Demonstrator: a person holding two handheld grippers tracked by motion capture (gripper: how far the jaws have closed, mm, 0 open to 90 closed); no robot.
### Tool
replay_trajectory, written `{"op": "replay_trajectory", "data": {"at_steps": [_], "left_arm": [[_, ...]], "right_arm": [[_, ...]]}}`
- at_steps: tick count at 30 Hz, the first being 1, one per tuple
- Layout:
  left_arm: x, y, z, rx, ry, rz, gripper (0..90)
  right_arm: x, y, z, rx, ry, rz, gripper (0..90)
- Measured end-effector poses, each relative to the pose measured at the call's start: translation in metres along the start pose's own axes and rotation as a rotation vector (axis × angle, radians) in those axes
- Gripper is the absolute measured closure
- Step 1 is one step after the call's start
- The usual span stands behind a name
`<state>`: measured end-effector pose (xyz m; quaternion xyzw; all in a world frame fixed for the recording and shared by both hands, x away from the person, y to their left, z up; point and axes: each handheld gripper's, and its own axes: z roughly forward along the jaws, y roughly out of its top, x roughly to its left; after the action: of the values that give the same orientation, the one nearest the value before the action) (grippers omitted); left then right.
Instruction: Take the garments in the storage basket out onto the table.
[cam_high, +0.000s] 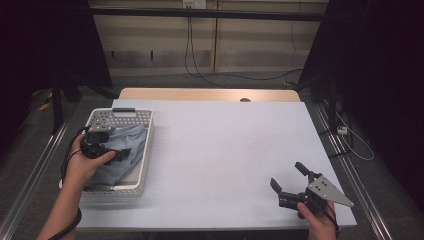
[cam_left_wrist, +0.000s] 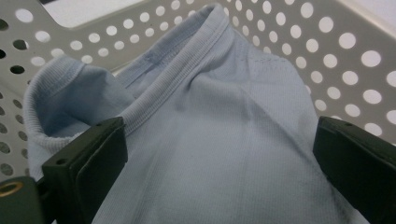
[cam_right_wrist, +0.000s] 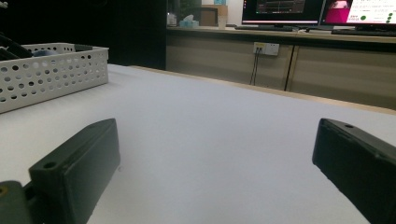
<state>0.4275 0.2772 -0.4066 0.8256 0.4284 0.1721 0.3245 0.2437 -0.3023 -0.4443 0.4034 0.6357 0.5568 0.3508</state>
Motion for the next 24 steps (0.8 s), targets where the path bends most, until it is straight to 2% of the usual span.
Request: {"op": "replay_trajectory", "data": {"at_steps": [6, 11, 15, 20, 22, 24], "left_arm": [[0.003, -0.003, 0.005, 0.03, 0.01, -0.008, 2.5], [0.009, -0.009, 0.013, 0.04, -0.013, -0.058, 0.6], [0.011, -0.013, 0.019, 0.04, -0.019, -0.078, 0.0], [0.013, -0.015, 0.022, 0.046, -0.014, -0.074, 0.0], [0.013, -0.016, 0.025, 0.05, -0.016, -0.096, 0.0], [0.014, -0.015, 0.027, 0.067, -0.02, -0.095, 0.0]], "right_arm": [[0.0, 0.0, 0.0, -0.002, 0.002, -0.001, 0.3], [0.0, 0.0, 0.0, 0.0, 0.0, -0.004, 0.3], [0.0, 0.0, 0.0, -0.001, 0.0, -0.003, 0.4], [0.0, 0.0, 0.0, -0.002, 0.001, -0.003, 0.4], [0.0, 0.0, 0.0, 0.001, 0.0, -0.006, 0.5], [0.0, 0.0, 0.0, 0.001, 0.0, -0.005, 0.6]]}}
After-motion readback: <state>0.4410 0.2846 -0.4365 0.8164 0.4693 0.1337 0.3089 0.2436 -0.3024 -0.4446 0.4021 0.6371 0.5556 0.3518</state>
